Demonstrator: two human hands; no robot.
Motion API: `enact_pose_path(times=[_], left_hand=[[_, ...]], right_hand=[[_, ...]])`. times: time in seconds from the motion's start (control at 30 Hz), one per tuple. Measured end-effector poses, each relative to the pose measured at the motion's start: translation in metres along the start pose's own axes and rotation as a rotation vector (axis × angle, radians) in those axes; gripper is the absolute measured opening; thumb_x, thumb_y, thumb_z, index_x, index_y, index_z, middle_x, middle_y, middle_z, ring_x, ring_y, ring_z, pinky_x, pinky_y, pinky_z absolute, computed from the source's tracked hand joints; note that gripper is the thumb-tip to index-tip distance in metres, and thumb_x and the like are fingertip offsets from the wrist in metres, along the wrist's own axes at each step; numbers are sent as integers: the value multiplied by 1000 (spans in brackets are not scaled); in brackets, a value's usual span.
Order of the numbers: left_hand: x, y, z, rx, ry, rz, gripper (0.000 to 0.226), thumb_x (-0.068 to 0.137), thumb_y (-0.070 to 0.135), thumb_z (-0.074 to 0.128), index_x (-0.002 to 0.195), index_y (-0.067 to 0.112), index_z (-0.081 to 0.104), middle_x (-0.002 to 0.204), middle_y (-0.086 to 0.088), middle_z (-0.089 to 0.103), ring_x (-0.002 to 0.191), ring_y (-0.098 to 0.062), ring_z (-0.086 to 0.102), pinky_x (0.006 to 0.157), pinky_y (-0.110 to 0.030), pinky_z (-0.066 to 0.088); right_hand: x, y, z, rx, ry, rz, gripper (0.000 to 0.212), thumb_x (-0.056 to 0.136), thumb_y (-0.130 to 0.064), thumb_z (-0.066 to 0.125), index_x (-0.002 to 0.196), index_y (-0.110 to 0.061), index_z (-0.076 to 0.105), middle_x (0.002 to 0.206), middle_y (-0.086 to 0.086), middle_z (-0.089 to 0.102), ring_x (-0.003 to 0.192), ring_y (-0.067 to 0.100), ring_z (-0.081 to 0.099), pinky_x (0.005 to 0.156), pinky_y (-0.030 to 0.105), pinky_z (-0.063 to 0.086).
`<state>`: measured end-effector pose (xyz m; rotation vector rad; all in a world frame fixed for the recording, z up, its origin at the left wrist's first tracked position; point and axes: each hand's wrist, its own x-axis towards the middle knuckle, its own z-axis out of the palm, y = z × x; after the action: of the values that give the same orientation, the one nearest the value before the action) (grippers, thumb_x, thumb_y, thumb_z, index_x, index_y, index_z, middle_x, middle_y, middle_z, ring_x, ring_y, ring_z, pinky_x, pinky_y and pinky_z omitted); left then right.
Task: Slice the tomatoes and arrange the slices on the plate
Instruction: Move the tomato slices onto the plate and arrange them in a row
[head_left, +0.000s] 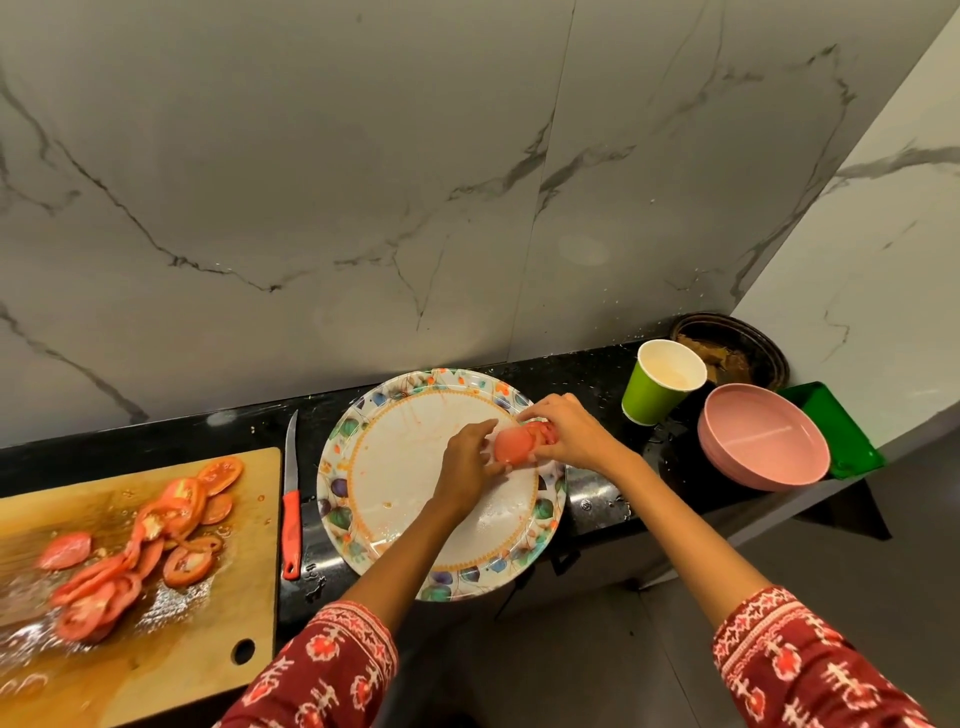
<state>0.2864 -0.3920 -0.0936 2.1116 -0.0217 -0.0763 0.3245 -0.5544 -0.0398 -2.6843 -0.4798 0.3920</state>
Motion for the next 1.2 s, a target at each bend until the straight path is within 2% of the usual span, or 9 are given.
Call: enact_pose_path(times=[0.2, 0.4, 0.5, 0.63, 0.83, 0.93, 1.07, 1.2], left_hand=[[-5, -8, -17, 12, 70, -27, 48, 82, 13, 68, 128, 8, 51, 120, -12, 60, 95, -17, 59, 80, -17, 44], [-24, -21, -43, 104, 102, 29, 43, 85, 13, 64, 127, 11, 54, 113, -8, 64, 93, -16, 61, 83, -23, 48], [-36, -30, -72, 135, 184, 24, 40, 85, 14, 63, 124, 11, 55, 110, -7, 66, 94, -18, 61, 84, -31, 50], [-63, -50, -124, 175, 266, -3, 40, 84, 13, 62, 124, 12, 56, 110, -6, 65, 98, -22, 61, 84, -34, 49], [-128, -87, -213, 244, 430, -59, 34, 85, 13, 62, 118, 7, 59, 109, -11, 65, 100, -25, 59, 85, -36, 48], [-160, -117, -266, 268, 466, -155, 34, 86, 16, 62, 119, 8, 58, 111, -10, 64, 101, -23, 59, 85, -35, 49], [-184, -148, -323, 230, 483, -376, 34, 84, 13, 64, 117, 7, 61, 109, -8, 66, 96, -21, 60, 83, -34, 50], [-199, -170, -339, 223, 498, -357, 34, 81, 11, 66, 115, 5, 62, 110, -11, 66, 99, -23, 62, 87, -35, 50]], right_hand=[[-21, 7, 11, 88, 190, 44, 43, 76, -12, 72, 116, -18, 59, 112, 3, 56, 110, 20, 43, 87, 29, 40], [-24, -28, 22, 140, 295, 21, 35, 80, -12, 70, 114, -13, 62, 110, 2, 60, 98, 11, 45, 75, 17, 36], [-18, -56, 32, 164, 303, -15, 34, 79, -13, 72, 112, -12, 64, 109, 3, 64, 98, 14, 53, 81, 23, 46], [-10, -107, 55, 173, 288, -110, 31, 81, -14, 71, 111, -9, 63, 105, 7, 64, 93, 19, 57, 80, 25, 44], [3, -200, 102, 239, 238, -250, 27, 81, -11, 68, 106, -5, 64, 96, 10, 66, 75, 21, 61, 74, 33, 51], [15, -249, 122, 264, 177, -280, 34, 80, -9, 68, 113, -5, 60, 97, 13, 65, 78, 23, 61, 75, 33, 51], [26, -297, 153, 262, -25, -275, 56, 79, -17, 71, 129, -12, 47, 99, 11, 65, 81, 19, 60, 71, 26, 42], [29, -317, 181, 166, 15, -232, 44, 76, -12, 69, 116, -9, 51, 93, 10, 64, 86, 26, 60, 68, 32, 44]])
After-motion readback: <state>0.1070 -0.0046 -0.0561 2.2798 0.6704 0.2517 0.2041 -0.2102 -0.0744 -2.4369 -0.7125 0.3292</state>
